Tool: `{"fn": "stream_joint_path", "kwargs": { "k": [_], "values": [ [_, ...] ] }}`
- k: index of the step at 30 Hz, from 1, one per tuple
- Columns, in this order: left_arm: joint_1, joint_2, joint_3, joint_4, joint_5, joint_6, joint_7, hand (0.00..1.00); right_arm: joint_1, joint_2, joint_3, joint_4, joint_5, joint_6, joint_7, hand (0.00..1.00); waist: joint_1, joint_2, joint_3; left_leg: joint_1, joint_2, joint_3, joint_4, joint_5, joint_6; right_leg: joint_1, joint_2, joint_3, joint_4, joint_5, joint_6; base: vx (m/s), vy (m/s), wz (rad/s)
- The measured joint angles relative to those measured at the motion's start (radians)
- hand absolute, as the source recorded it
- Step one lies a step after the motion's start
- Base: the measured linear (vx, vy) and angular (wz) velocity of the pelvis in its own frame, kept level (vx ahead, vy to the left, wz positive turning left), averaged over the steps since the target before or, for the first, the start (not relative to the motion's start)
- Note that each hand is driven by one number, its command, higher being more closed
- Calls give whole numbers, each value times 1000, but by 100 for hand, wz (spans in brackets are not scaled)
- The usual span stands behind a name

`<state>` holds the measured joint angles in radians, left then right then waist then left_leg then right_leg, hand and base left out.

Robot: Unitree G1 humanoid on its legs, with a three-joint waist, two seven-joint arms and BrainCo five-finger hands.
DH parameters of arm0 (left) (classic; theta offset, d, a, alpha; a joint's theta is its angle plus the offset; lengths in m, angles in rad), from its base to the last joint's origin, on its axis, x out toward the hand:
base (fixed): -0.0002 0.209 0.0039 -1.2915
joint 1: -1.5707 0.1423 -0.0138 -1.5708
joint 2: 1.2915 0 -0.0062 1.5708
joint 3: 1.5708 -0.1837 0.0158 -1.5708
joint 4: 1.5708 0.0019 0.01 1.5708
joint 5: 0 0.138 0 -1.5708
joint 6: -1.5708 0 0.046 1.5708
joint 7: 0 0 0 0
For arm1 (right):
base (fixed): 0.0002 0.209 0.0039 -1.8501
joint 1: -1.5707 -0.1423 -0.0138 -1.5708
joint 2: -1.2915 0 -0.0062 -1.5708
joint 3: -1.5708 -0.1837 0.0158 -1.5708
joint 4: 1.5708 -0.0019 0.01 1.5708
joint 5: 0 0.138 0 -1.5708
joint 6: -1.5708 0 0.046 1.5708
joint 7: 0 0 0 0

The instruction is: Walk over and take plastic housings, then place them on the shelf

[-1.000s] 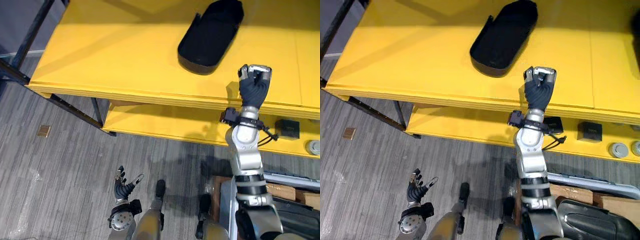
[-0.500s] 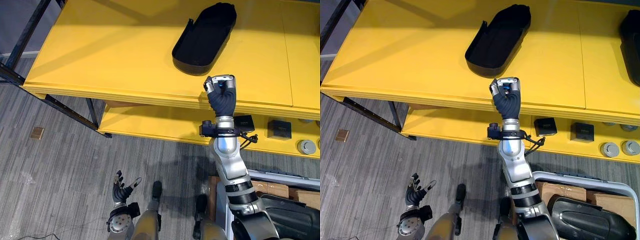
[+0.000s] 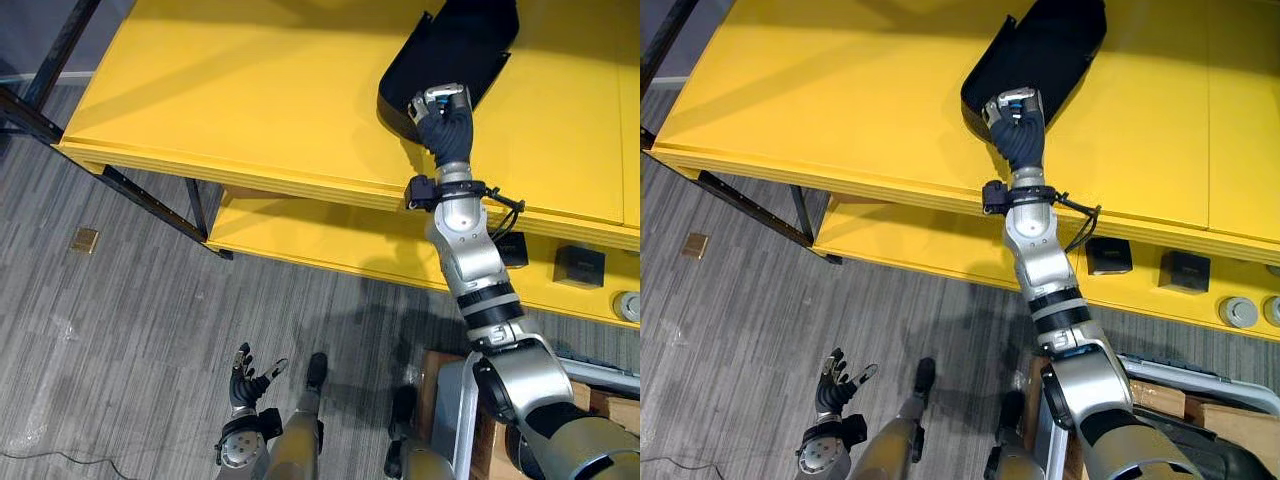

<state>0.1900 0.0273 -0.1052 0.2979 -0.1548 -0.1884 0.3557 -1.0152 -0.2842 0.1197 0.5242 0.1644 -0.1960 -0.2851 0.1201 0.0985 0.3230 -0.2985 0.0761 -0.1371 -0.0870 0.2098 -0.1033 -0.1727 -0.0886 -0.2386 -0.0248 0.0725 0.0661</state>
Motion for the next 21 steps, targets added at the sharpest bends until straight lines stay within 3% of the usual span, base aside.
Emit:
{"fn": "stream_joint_path", "kwargs": {
  "k": [21],
  "values": [
    [-10,-1,-1,38,-20,-5,-6,0,-18,-18,-1,-9,33,2,-9,100,3,21,11,0,2,-7,0,0,0,-5,-3,-9,21,-9,0,-5,-4,2]
  ]
}}
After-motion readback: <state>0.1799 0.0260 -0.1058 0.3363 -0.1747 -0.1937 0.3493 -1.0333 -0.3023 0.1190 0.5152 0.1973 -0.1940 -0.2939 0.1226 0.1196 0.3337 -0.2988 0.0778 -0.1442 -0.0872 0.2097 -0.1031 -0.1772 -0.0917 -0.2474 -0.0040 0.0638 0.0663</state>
